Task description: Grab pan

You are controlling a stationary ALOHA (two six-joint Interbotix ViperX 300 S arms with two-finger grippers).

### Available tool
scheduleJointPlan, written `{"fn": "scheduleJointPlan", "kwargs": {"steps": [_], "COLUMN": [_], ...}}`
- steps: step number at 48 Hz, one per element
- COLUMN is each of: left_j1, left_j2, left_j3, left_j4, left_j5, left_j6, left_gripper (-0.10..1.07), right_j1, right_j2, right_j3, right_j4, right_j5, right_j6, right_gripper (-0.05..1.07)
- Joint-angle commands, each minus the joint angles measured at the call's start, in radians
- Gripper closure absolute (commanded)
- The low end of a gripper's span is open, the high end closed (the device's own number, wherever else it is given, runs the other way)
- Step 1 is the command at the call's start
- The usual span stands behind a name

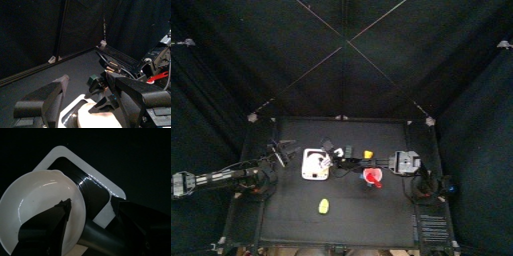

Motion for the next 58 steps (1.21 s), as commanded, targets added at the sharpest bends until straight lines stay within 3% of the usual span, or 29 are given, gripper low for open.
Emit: {"fn": "scheduleJointPlan", "kwargs": {"steps": [1,44,51,58], "left_j1": [0.005,0.003,0.005,0.005], "left_j2": [0.003,0.003,0.003,0.003], "left_j3": [-0.012,-0.012,-0.012,-0.012], "left_j4": [0.002,0.002,0.002,0.002], "left_j5": [-0.003,-0.003,-0.003,-0.003], "left_j6": [0.003,0.003,0.003,0.003], "left_gripper": [0.01,0.01,0.01,0.01], "right_j1": [-0.002,0.0,0.0,-0.002], "right_j2": [-0.021,-0.021,-0.023,-0.023], "right_j3": [-0.023,-0.023,-0.023,-0.023], "right_j4": [-0.002,-0.002,-0.002,0.005], "right_j5": [-0.002,0.015,0.017,0.018], "right_j6": [-0.002,-0.002,-0.002,-0.002], "right_gripper": [0.08,0.09,0.2,0.4]}}
